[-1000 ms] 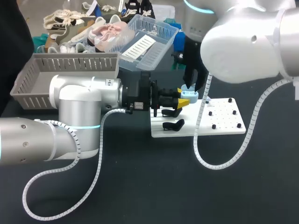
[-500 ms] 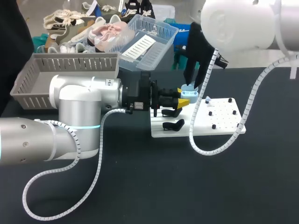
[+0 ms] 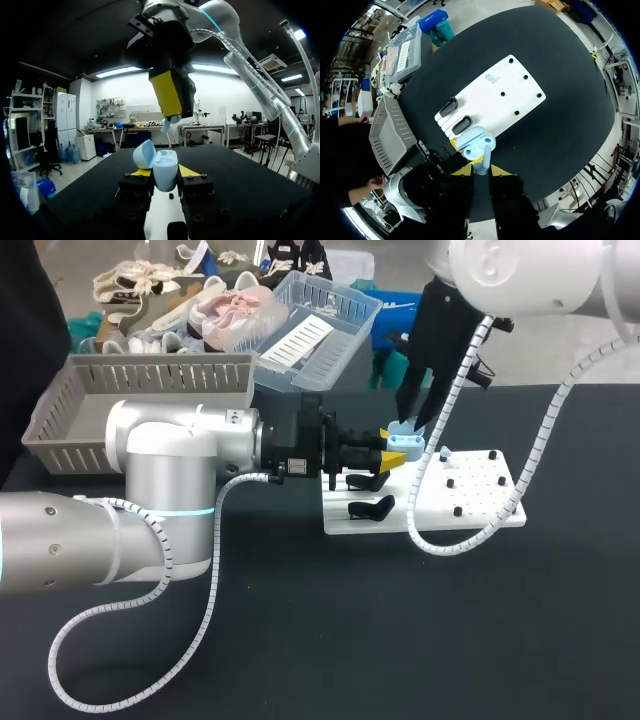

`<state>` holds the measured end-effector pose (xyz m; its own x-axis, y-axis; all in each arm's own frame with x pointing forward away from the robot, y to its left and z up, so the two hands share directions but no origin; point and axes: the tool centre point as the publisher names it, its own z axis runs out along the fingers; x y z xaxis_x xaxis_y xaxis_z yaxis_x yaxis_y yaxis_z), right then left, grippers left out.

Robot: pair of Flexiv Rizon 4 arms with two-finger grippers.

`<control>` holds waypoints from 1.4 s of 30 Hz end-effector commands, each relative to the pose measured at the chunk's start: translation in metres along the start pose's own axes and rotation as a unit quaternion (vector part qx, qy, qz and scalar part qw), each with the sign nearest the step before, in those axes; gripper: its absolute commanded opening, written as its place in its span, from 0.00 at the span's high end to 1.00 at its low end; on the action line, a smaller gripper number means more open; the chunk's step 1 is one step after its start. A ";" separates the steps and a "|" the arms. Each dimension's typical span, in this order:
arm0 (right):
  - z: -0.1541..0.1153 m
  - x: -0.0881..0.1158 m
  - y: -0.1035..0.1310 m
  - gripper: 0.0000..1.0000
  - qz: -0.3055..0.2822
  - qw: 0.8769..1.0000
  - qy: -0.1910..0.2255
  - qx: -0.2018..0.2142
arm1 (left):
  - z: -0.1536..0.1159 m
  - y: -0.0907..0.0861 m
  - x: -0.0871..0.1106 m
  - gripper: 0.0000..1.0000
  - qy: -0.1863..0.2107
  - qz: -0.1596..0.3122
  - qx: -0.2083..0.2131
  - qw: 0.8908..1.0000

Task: Pick up each earbud case from the left stands, insert the matching earbuds, close the lid, and place the case in the box.

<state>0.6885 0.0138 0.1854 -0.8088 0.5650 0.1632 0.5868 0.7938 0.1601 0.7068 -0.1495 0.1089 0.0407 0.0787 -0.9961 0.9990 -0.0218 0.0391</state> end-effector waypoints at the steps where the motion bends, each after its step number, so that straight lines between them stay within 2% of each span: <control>1: 0.002 -0.001 -0.005 1.00 -0.003 1.000 0.007 -0.006 | 0.000 0.000 0.001 1.00 -0.001 0.000 0.000 1.000; 11: 0.010 -0.005 -0.009 1.00 -0.015 0.998 0.046 -0.040 | 0.000 0.000 0.001 1.00 -0.001 0.000 0.000 1.000; 22: 0.011 -0.007 -0.008 1.00 -0.023 0.997 0.059 -0.051 | 0.000 0.000 0.001 1.00 -0.001 0.000 0.000 1.000; 42: 0.006 -0.009 -0.007 1.00 -0.049 0.987 0.133 -0.080 | 0.000 0.000 0.001 1.00 -0.001 0.000 0.000 1.000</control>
<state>0.6849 0.0066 0.1765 -0.8380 0.4043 0.3664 0.5249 0.7809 0.3387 0.7068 -0.1495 0.1089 0.0407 0.0787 -0.9961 0.9990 -0.0218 0.0391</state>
